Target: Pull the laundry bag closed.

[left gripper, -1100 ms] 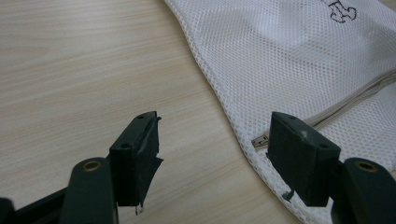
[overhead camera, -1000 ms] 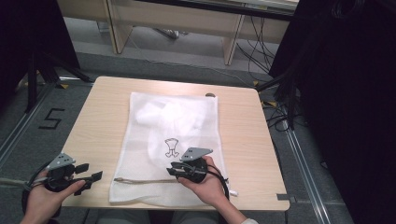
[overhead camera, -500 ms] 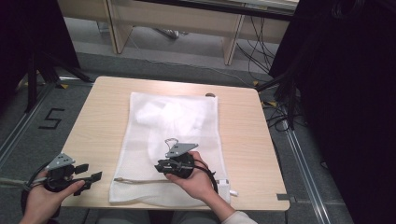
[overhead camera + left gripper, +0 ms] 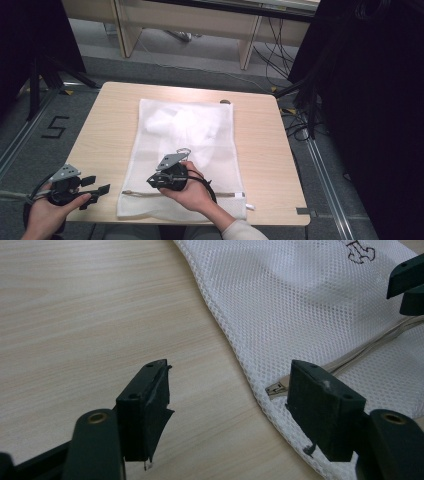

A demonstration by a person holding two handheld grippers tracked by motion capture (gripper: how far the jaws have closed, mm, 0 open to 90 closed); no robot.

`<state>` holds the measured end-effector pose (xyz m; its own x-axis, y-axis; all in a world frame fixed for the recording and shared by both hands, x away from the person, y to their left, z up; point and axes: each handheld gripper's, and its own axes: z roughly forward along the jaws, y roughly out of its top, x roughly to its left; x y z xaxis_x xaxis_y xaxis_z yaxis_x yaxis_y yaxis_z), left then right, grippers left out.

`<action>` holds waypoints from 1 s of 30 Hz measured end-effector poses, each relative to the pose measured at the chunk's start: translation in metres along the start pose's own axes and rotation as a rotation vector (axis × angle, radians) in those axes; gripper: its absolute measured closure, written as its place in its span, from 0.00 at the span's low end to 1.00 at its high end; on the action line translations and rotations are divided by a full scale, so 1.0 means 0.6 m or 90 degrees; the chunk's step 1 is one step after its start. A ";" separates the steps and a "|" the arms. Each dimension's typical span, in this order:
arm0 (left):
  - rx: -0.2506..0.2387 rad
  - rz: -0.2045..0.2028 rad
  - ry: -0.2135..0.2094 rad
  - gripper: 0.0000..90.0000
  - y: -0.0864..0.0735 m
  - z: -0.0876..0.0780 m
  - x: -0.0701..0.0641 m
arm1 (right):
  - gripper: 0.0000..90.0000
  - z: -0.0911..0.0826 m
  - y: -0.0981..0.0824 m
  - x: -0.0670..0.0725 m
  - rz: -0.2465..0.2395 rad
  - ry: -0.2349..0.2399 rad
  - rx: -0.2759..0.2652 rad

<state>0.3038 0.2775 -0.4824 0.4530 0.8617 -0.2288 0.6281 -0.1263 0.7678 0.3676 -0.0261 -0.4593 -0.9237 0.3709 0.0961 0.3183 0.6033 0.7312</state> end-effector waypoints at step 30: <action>0.006 -0.002 0.002 0.37 -0.003 -0.002 0.001 | 0.85 0.075 0.029 0.021 -0.018 0.044 0.046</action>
<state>0.3018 0.2790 -0.4832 0.4489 0.8638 -0.2288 0.6349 -0.1282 0.7619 0.3708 0.0207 -0.4758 -0.9441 0.3052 0.1250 0.3048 0.6627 0.6840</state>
